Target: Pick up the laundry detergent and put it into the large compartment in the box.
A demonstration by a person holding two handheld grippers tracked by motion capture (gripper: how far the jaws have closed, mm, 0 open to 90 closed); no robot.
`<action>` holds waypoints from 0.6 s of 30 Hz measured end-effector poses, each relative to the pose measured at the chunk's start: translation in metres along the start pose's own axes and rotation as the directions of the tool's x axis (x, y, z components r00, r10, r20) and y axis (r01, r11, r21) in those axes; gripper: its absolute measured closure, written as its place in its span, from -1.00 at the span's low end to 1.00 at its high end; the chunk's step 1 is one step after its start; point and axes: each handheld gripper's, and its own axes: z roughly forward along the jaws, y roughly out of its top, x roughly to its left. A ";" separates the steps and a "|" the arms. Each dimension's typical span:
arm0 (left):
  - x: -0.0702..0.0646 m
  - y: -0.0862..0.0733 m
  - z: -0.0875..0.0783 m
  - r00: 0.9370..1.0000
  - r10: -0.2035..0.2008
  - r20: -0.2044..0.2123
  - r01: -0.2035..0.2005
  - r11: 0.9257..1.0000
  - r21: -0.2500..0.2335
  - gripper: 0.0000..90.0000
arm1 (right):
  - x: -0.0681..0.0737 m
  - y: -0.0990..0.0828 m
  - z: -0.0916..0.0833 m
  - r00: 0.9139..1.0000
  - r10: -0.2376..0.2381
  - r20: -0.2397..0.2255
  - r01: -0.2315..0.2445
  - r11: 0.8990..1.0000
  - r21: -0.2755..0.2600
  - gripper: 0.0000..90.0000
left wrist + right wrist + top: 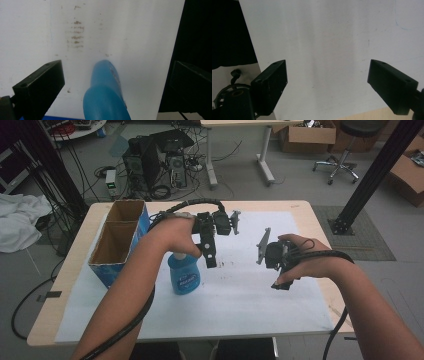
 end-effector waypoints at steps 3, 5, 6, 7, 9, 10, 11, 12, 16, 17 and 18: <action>-0.001 -0.001 -0.002 1.000 -0.008 0.005 0.008 1.000 0.003 -1.00 | -0.001 0.000 0.001 1.000 -0.004 0.002 0.004 1.000 -0.003 -0.63; -0.002 -0.003 -0.005 1.000 -0.012 0.007 0.012 1.000 0.000 -1.00 | 0.000 -0.001 0.001 1.000 -0.001 0.003 0.001 1.000 -0.013 -0.63; -0.002 -0.004 -0.006 1.000 -0.016 0.001 0.016 1.000 -0.002 -1.00 | 0.000 -0.001 0.001 1.000 0.001 0.005 -0.001 1.000 -0.014 -0.63; -0.002 -0.004 -0.006 1.000 -0.016 0.001 0.016 1.000 -0.002 -1.00 | 0.000 -0.002 0.000 1.000 0.001 0.005 -0.001 1.000 -0.015 -0.63; -0.006 -0.007 -0.008 0.999 -0.033 -0.003 0.033 0.999 0.005 -1.00 | 0.001 -0.003 0.000 1.000 0.001 0.008 -0.001 1.000 -0.018 -0.63; -0.007 -0.009 -0.009 0.999 -0.043 -0.005 0.043 0.999 0.004 -1.00 | 0.001 -0.004 0.000 1.000 0.003 0.008 -0.003 1.000 -0.020 -0.63; -0.008 -0.012 -0.010 0.999 -0.052 -0.004 0.052 0.999 0.002 -1.00 | 0.001 -0.004 0.000 1.000 0.001 0.011 -0.001 1.000 -0.018 -0.63; -0.009 -0.014 -0.011 0.998 -0.062 -0.006 0.062 0.998 -0.002 -1.00 | 0.002 -0.004 0.000 1.000 0.000 0.011 0.000 1.000 -0.017 -0.63; -0.013 -0.024 -0.018 0.995 -0.097 -0.017 0.096 0.995 -0.023 -1.00 | 0.003 -0.003 0.002 1.000 -0.008 0.012 0.009 1.000 -0.012 -0.63; -0.015 -0.026 -0.019 0.994 -0.103 -0.023 0.102 0.994 -0.024 -1.00 | 0.004 -0.003 0.003 1.000 -0.010 0.011 0.010 1.000 -0.014 -0.63; -0.016 -0.028 -0.021 0.994 -0.111 -0.025 0.110 0.994 -0.028 -1.00 | 0.004 -0.002 0.004 1.000 -0.015 0.011 0.015 1.000 -0.011 -0.63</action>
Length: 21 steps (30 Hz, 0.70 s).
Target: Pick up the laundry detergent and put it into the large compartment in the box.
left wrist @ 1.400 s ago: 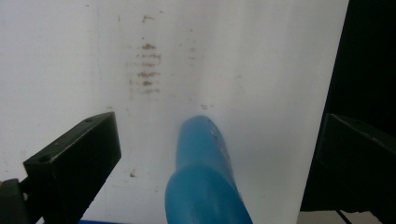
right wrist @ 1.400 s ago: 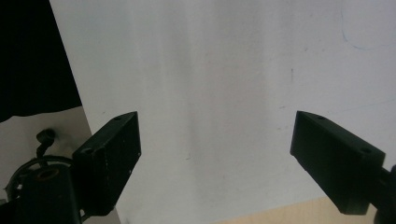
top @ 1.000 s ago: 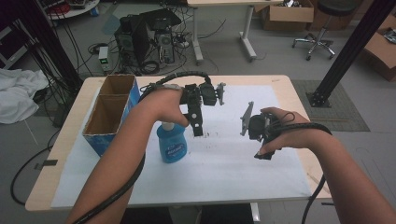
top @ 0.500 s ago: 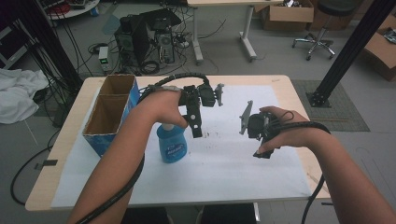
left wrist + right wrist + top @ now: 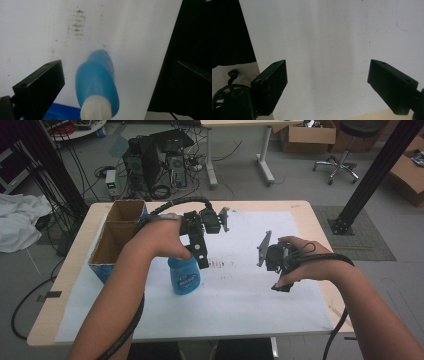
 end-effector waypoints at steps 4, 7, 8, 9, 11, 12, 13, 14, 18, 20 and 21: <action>-0.002 -0.009 -0.005 1.000 -0.029 -0.008 0.029 0.999 -0.021 -1.00 | 0.000 0.001 0.002 1.000 0.003 0.000 -0.003 1.000 -0.003 -0.63; -0.003 -0.015 -0.006 0.999 -0.048 -0.009 0.048 0.999 -0.021 -1.00 | 0.000 0.001 0.001 1.000 0.005 0.003 -0.005 1.000 -0.009 -0.63; -0.003 -0.015 -0.006 0.999 -0.048 -0.009 0.048 0.999 -0.021 -1.00 | -0.001 0.001 0.001 1.000 0.006 0.004 -0.005 1.000 -0.008 -0.63; -0.003 -0.017 -0.006 0.998 -0.055 -0.009 0.055 0.998 -0.021 -1.00 | -0.001 0.001 0.001 1.000 0.006 0.004 -0.005 1.000 -0.008 -0.63; -0.002 -0.021 -0.006 0.998 -0.066 -0.011 0.066 0.998 -0.017 -1.00 | -0.001 0.001 0.000 1.000 0.006 0.007 -0.006 1.000 -0.010 -0.63; -0.002 -0.024 -0.005 0.997 -0.077 -0.013 0.077 0.997 -0.017 -1.00 | -0.001 0.001 -0.001 1.000 0.006 0.009 -0.006 1.000 -0.012 -0.63; -0.001 -0.025 -0.005 0.996 -0.086 -0.012 0.086 0.996 -0.019 -1.00 | -0.001 0.001 -0.001 1.000 0.005 0.011 -0.005 1.000 -0.011 -0.63; -0.001 -0.026 -0.005 0.996 -0.094 -0.010 0.094 0.995 -0.019 -1.00 | -0.001 0.001 0.000 1.000 0.006 0.008 -0.006 1.000 -0.017 -0.63; 0.002 -0.031 -0.004 0.993 -0.118 -0.004 0.118 0.993 -0.022 -1.00 | 0.001 0.004 0.001 1.000 -0.009 0.009 0.009 1.000 -0.002 -0.63; 0.003 -0.033 -0.001 0.992 -0.129 -0.007 0.128 0.992 -0.016 -1.00 | 0.001 0.005 0.002 1.000 -0.013 0.007 0.013 1.000 -0.004 -0.63; 0.004 -0.034 0.000 0.991 -0.137 -0.002 0.137 0.990 -0.013 -1.00 | 0.001 0.005 0.003 1.000 -0.013 0.006 0.013 1.000 -0.005 -0.63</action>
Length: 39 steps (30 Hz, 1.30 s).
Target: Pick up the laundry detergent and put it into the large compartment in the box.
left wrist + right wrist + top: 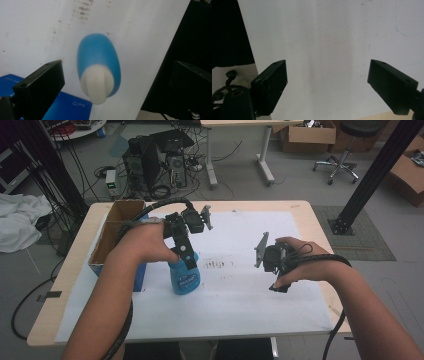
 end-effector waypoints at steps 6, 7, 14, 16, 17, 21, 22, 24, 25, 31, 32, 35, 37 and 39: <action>0.004 -0.002 0.010 1.000 -0.011 0.008 0.011 1.000 0.020 -1.00 | -0.001 0.001 0.002 1.000 0.000 -0.002 0.000 1.000 -0.002 -0.63; 0.005 -0.002 0.011 1.000 -0.007 0.007 0.007 1.000 0.027 -1.00 | -0.001 0.001 0.003 1.000 -0.002 -0.002 0.002 1.000 -0.001 -0.63; 0.009 -0.004 0.024 0.999 -0.024 0.025 0.023 0.999 0.038 -1.00 | -0.001 0.004 0.006 1.000 -0.006 -0.002 0.006 1.000 -0.007 -0.63; 0.010 -0.004 0.027 0.999 -0.029 0.027 0.028 0.999 0.045 -1.00 | 0.000 0.005 0.007 1.000 -0.008 -0.004 0.008 1.000 -0.006 -0.63; 0.011 -0.004 0.028 0.999 -0.029 0.028 0.028 0.999 0.046 -1.00 | 0.000 0.005 0.007 1.000 -0.008 -0.004 0.008 1.000 -0.007 -0.63; 0.012 -0.003 0.035 0.999 -0.034 0.029 0.033 0.998 0.053 -1.00 | 0.000 0.005 0.009 1.000 -0.008 -0.004 0.008 1.000 -0.009 -0.63; 0.012 -0.003 0.037 0.999 -0.035 0.025 0.033 0.998 0.057 -1.00 | 0.000 0.004 0.009 1.000 -0.007 -0.005 0.007 1.000 -0.010 -0.63; 0.013 -0.003 0.040 0.999 -0.038 0.027 0.036 0.997 0.062 -1.00 | 0.000 0.004 0.010 1.000 -0.007 -0.007 0.007 1.000 -0.008 -0.63; 0.013 -0.003 0.041 0.999 -0.039 0.027 0.037 0.997 0.066 -1.00 | 0.000 0.004 0.010 1.000 -0.007 -0.007 0.007 1.000 -0.008 -0.63; 0.015 -0.004 0.049 0.999 -0.045 0.027 0.043 0.996 0.077 -1.00 | 0.000 0.005 0.011 1.000 -0.010 -0.011 0.010 1.000 -0.004 -0.63; 0.015 -0.004 0.050 0.999 -0.046 0.025 0.044 0.996 0.076 -1.00 | 0.000 0.005 0.011 1.000 -0.009 -0.010 0.009 1.000 -0.005 -0.63; 0.016 -0.004 0.054 0.998 -0.054 0.017 0.053 0.995 0.080 -1.00 | 0.000 0.006 0.011 1.000 -0.011 -0.007 0.011 1.000 -0.005 -0.63; 0.016 -0.004 0.056 0.998 -0.055 0.015 0.054 0.995 0.080 -1.00 | 0.000 0.006 0.011 1.000 -0.007 -0.011 0.007 1.000 -0.018 -0.63; 0.015 -0.004 0.058 0.998 -0.063 0.016 0.062 0.996 0.072 -1.00 | -0.001 0.005 0.012 1.000 0.004 -0.011 -0.004 1.000 -0.031 -0.63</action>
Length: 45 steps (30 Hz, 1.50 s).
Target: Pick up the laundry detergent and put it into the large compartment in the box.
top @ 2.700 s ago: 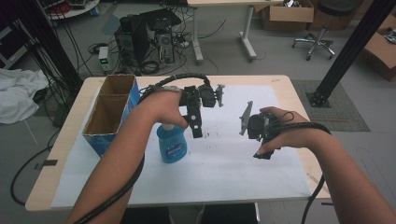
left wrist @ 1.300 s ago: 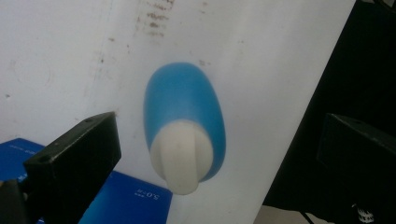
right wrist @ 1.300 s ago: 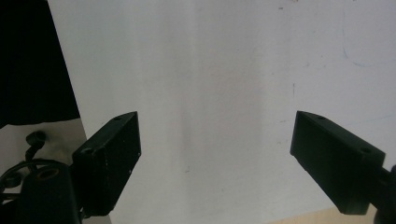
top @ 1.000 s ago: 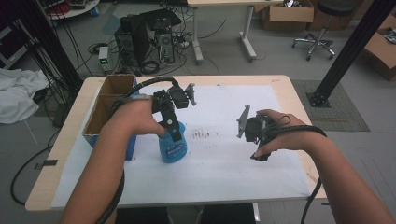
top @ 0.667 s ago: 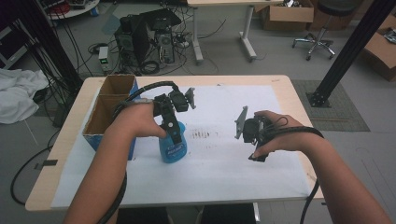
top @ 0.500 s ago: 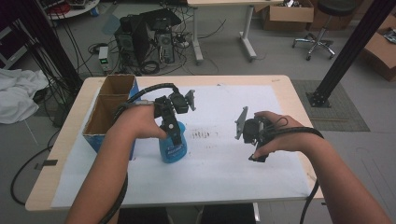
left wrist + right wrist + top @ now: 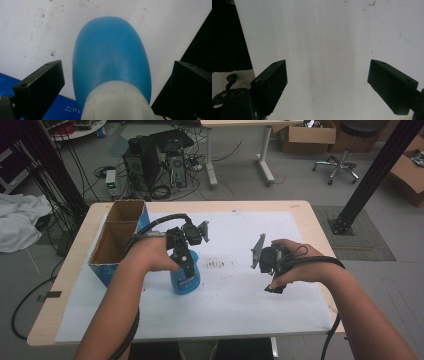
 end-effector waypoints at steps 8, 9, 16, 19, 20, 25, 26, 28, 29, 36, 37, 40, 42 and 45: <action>-0.002 0.003 0.005 1.000 0.009 -0.009 -0.009 1.000 0.021 -1.00 | 0.001 0.000 0.001 1.000 -0.009 -0.001 0.009 1.000 0.014 -0.63; -0.002 0.003 0.005 1.000 0.009 -0.009 -0.009 1.000 0.021 -1.00 | 0.001 0.000 0.001 1.000 -0.009 -0.001 0.009 1.000 0.014 -0.63; -0.002 0.005 0.009 1.000 0.006 -0.031 -0.005 0.999 0.033 -0.96 | 0.001 -0.001 0.001 1.000 -0.009 0.000 0.009 1.000 0.016 -0.63; -0.002 0.005 0.009 0.999 0.006 -0.038 -0.005 1.000 0.029 -0.92 | 0.000 -0.002 0.001 1.000 -0.008 0.000 0.008 1.000 0.016 -0.63; -0.002 0.005 0.009 0.999 0.007 -0.040 -0.005 1.000 0.030 -0.92 | 0.000 -0.002 0.001 1.000 -0.008 0.000 0.008 1.000 0.016 -0.63; -0.004 0.004 0.009 0.998 0.003 -0.061 -0.002 1.000 0.028 -0.82 | 0.001 -0.002 0.002 1.000 -0.005 -0.002 0.005 1.000 0.018 -0.63; -0.004 0.004 0.009 0.998 0.004 -0.068 -0.003 1.000 0.027 -0.80 | 0.001 -0.002 0.002 1.000 -0.004 -0.002 0.004 1.000 0.018 -0.63; -0.004 0.003 0.009 0.997 0.003 -0.076 -0.001 1.000 0.032 -0.74 | 0.000 -0.002 0.002 1.000 -0.008 -0.002 0.008 1.000 0.015 -0.63; -0.004 0.003 0.009 0.997 0.001 -0.078 0.001 1.000 0.031 -0.72 | 0.000 -0.002 0.002 1.000 -0.009 -0.002 0.009 1.000 0.015 -0.63; -0.004 0.003 0.009 0.997 -0.007 -0.074 0.009 1.000 0.022 -0.65 | 0.000 0.000 0.003 1.000 -0.010 -0.003 0.011 1.000 0.018 -0.63; -0.004 0.003 0.009 0.997 -0.007 -0.080 0.009 1.000 0.025 -0.65 | -0.001 0.000 0.004 1.000 -0.011 -0.003 0.011 1.000 0.019 -0.63; -0.004 0.004 0.009 0.996 -0.008 -0.084 0.010 1.000 0.024 -0.62 | -0.001 0.000 0.004 1.000 -0.007 -0.002 0.007 1.000 0.015 -0.63; -0.004 0.004 0.010 0.997 -0.010 -0.081 0.012 1.000 0.021 -0.56 | -0.001 -0.001 0.005 1.000 -0.007 -0.003 0.007 1.000 0.017 -0.63; -0.004 0.005 0.010 0.997 -0.009 -0.081 0.010 1.000 0.015 -0.50 | -0.001 -0.001 0.005 1.000 -0.004 -0.004 0.004 1.000 0.019 -0.63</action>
